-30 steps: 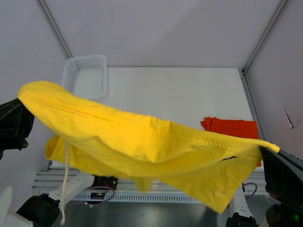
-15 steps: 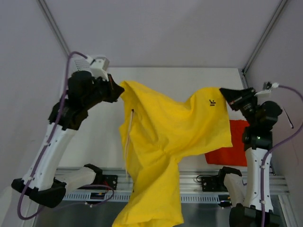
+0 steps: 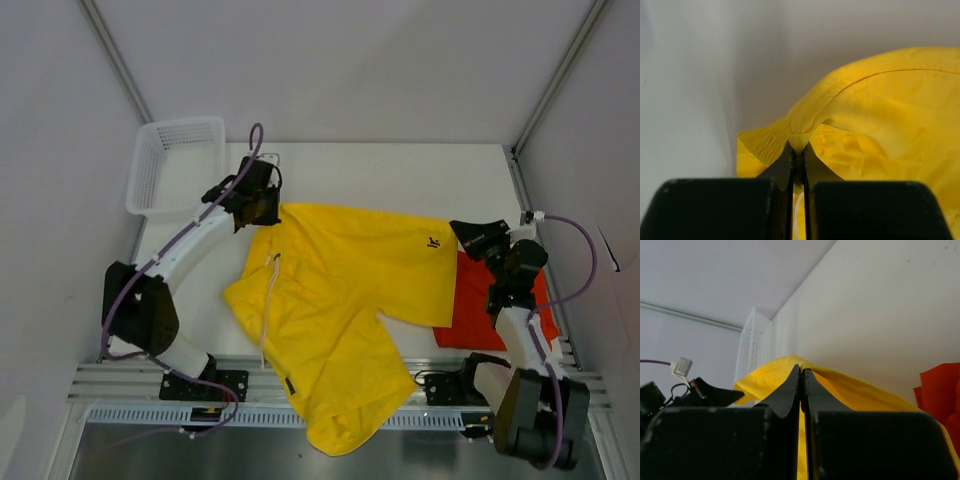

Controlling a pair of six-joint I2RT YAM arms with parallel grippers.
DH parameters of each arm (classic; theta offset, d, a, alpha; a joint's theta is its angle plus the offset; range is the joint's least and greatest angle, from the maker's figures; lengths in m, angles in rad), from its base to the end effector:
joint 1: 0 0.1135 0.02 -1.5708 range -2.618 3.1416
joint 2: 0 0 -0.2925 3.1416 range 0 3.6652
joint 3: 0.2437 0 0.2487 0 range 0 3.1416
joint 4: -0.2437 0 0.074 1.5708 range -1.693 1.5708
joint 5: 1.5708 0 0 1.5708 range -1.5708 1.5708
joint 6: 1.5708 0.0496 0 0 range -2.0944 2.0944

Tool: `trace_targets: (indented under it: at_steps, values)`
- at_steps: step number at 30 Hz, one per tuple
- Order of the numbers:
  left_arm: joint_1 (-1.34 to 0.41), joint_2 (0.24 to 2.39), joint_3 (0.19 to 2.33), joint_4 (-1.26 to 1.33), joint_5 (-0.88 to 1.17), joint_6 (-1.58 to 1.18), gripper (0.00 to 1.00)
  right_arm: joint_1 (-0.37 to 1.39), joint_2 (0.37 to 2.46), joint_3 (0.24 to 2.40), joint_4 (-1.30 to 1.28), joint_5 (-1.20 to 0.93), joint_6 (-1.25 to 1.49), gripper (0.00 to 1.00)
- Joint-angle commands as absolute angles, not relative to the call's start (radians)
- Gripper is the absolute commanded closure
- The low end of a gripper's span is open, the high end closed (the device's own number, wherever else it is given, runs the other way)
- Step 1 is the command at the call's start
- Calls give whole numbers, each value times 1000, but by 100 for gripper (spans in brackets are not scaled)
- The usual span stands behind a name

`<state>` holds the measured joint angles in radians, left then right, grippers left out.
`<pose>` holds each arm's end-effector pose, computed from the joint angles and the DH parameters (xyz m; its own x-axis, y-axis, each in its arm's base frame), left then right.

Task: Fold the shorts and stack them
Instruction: Flatten the shorts out

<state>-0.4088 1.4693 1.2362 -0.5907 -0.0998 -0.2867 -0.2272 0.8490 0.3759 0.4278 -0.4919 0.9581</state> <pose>0.2982 -0.1238 0.3166 -0.7401 0.0140 -0.6724 0.1294 0.9841 -0.1220 0.1870 -0.0192 0.2712 -0.2390 0.7954 -0.5570 -0.1141 0.5466 0.8296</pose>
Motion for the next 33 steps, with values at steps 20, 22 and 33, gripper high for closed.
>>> trace_targets:
  at_steps: [20,22,33]
  values:
    - [-212,2035,1836,-656,-37,-106,100,-160,2064,1104,1016,-578,1089,100]
    - [-199,2098,1914,-673,-14,-107,100,-152,2149,1210,993,-574,1095,100]
    - [-169,2120,2003,-614,44,-173,1,-130,2309,1615,563,-453,934,1]
